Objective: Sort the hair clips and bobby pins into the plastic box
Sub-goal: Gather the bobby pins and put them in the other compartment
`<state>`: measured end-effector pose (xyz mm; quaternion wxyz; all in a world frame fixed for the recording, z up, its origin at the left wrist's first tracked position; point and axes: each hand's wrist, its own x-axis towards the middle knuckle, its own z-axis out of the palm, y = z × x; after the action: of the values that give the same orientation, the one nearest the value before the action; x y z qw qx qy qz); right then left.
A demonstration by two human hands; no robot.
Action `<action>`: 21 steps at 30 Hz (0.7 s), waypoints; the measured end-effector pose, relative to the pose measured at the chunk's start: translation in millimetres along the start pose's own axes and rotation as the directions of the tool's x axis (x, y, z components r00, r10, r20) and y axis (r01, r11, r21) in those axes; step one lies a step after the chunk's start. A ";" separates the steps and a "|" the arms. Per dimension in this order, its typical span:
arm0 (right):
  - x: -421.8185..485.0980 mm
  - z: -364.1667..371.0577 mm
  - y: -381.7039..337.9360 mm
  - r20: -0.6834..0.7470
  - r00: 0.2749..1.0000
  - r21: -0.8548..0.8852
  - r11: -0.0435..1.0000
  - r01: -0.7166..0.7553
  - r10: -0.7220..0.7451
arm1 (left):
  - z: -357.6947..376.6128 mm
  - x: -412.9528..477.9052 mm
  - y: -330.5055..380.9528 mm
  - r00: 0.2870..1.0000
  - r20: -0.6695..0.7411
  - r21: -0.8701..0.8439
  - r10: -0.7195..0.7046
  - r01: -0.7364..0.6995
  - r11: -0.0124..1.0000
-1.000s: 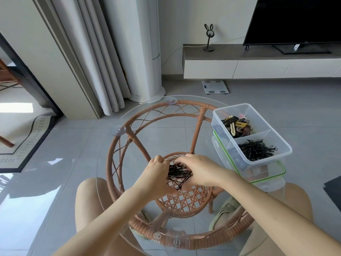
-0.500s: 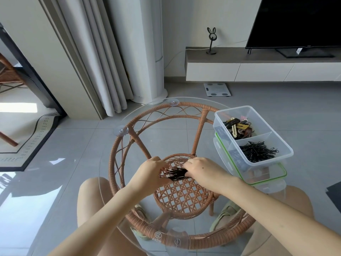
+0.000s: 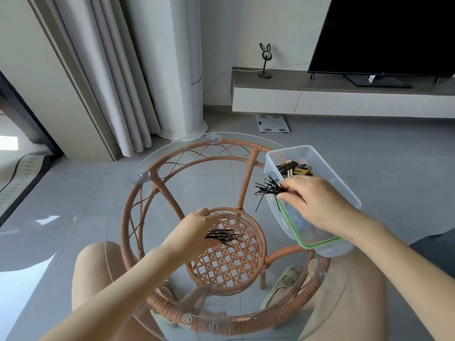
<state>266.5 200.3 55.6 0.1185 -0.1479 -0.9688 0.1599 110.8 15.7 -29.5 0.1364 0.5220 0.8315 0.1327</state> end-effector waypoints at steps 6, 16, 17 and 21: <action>-8.3 -29.0 54.4 -0.010 0.999 -0.252 0.967 -0.046 0.045 | -0.3 16.1 13.9 0.996 0.083 0.103 0.039 -0.047 0.994; -11.3 -19.8 100.0 0.309 0.926 -0.321 0.940 -0.112 0.216 | -4.3 26.3 14.3 0.984 0.179 0.133 -0.003 -0.021 0.991; -10.6 -19.4 99.3 0.305 0.923 -0.282 0.948 -0.147 0.234 | -5.5 26.5 13.7 0.983 0.185 0.130 -0.003 -0.021 0.991; -11.1 -22.3 99.9 0.230 0.943 -0.244 0.952 -0.184 0.241 | -11.8 25.4 12.2 0.979 0.204 0.116 -0.004 -0.020 0.993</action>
<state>307.9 293.2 39.6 -0.0433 -0.2425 -0.9657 0.0820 106.0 42.9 -16.3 0.1895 0.5434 0.8173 0.0299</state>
